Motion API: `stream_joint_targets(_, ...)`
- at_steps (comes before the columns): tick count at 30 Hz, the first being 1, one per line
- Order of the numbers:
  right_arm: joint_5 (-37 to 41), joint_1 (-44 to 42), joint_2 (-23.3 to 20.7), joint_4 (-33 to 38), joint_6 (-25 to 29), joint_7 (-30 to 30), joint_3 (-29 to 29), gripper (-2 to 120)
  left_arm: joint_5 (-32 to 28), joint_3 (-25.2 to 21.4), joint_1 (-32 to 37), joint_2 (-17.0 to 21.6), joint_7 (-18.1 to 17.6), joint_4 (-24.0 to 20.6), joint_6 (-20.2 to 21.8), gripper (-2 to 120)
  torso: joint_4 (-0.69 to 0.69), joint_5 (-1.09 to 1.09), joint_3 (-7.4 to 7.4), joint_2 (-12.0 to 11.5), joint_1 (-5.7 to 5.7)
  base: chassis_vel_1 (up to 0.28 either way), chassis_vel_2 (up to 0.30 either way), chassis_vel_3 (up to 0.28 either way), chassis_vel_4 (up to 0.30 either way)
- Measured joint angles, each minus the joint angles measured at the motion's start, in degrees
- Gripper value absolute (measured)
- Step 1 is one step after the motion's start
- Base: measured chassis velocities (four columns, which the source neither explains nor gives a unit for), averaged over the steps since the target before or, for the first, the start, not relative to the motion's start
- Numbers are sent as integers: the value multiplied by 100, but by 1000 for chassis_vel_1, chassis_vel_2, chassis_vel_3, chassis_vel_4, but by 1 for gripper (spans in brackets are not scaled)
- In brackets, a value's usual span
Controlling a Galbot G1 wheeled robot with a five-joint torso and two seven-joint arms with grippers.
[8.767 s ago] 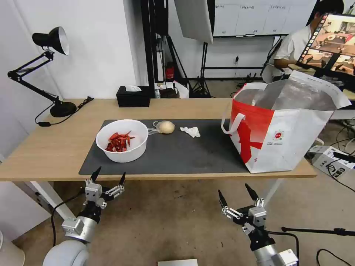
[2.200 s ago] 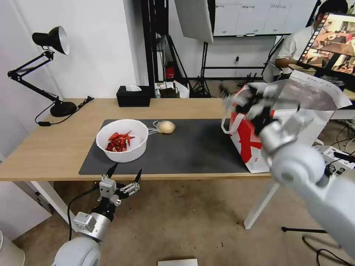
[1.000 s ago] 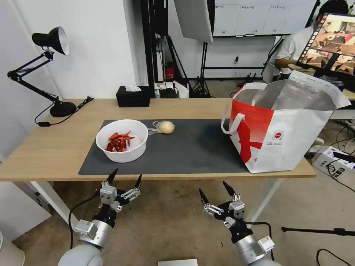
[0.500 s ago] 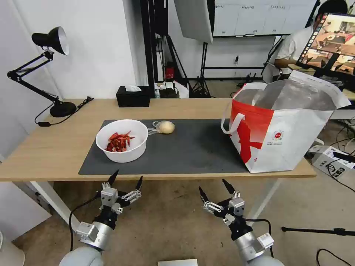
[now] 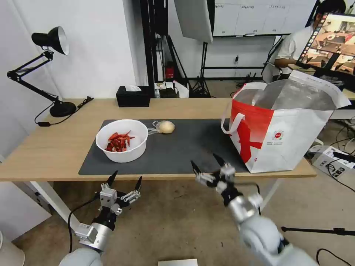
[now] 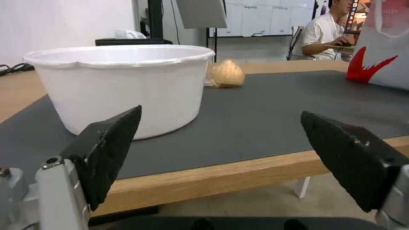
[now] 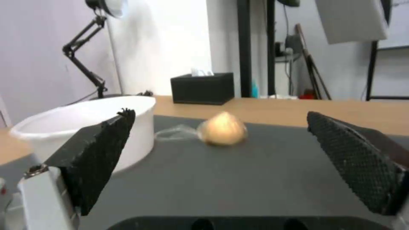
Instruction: Pick up the trash from the table and place it into the takeout bag.
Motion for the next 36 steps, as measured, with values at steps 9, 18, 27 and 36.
stream_joint_targets(9,756,2472,492,-1435,-505,730,-1338,100,-65,-60,-67,37,-4,102,16,100,1,-3,0,0,1,0,0,0,0)
stream_joint_targets(18,1043,3751,1483,-3321,-877,905,-1805,100,-185,-54,-100,64,-5,179,40,100,0,-4,0,0,1,0,0,0,0)
stream_joint_targets(27,510,4125,2619,-4869,-1396,978,-1818,100,-213,-48,-111,54,-7,225,45,100,0,-3,-1,0,0,0,0,0,0)
stream_joint_targets(36,326,4349,2920,-5441,-1764,915,-1838,100,-185,-68,-98,35,-7,241,45,100,0,-2,-1,1,0,0,0,0,0)
